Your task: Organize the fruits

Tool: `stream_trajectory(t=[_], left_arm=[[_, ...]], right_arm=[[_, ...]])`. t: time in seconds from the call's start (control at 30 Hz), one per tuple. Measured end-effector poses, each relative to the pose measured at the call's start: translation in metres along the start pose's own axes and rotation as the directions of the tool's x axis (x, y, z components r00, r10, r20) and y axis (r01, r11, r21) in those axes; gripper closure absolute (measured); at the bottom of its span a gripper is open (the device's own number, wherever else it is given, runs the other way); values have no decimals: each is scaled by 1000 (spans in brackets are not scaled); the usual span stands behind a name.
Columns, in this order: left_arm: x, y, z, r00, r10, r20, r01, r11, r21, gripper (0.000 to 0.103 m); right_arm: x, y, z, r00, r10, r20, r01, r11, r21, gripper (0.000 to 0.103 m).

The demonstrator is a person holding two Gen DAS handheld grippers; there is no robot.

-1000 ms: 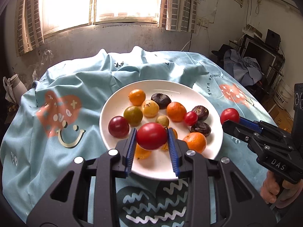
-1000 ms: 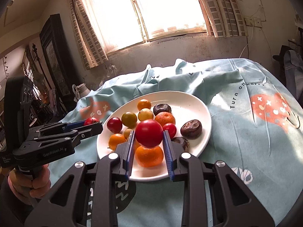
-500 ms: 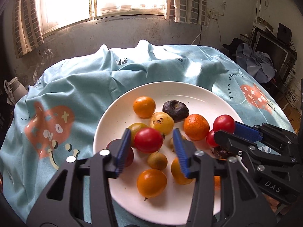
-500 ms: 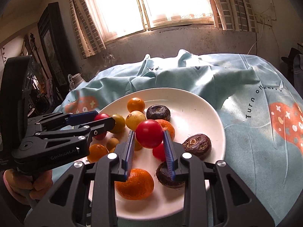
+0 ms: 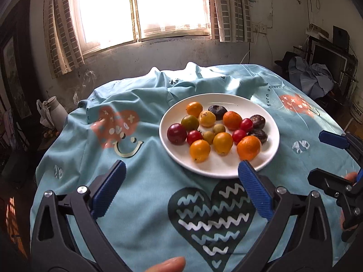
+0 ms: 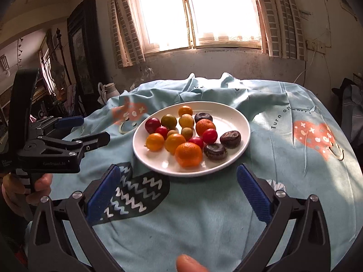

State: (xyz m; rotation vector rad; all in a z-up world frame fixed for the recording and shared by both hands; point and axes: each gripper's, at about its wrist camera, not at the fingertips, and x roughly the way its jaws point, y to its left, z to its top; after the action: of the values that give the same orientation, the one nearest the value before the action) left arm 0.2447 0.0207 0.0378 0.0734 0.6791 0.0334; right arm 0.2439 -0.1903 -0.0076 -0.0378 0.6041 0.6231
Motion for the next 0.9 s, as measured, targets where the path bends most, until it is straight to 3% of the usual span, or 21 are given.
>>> stream_trajectory(t=[0.17,0.33,0.43,0.53,0.9], left_arm=[[-29,-3,-50,1000,10,1,-10,1000,-10,2],[-30,-6,-77,1000,25,-17,-25,1000,-6,2],[-28,-6,-80,998,52,-28,-52,999,-7,2],[-32,-5,-81,997,77,11,-77,997,-6,2],[-32,-9,-83,998,55,3,-55,998,19,2]], right_arm=[[-18,13,-40,1000,-11,-12,10,1000,-15,1],[-18,16,-54,999,9,-46,-9,1000,-2,1],[-17,19,-57,999,-1,-46,0,1000,-19,1],[-17,21,-57,999,-7,-41,5,1000,-31,1],[-18,25,-57,999,-20,-39,18,999,-51,1]])
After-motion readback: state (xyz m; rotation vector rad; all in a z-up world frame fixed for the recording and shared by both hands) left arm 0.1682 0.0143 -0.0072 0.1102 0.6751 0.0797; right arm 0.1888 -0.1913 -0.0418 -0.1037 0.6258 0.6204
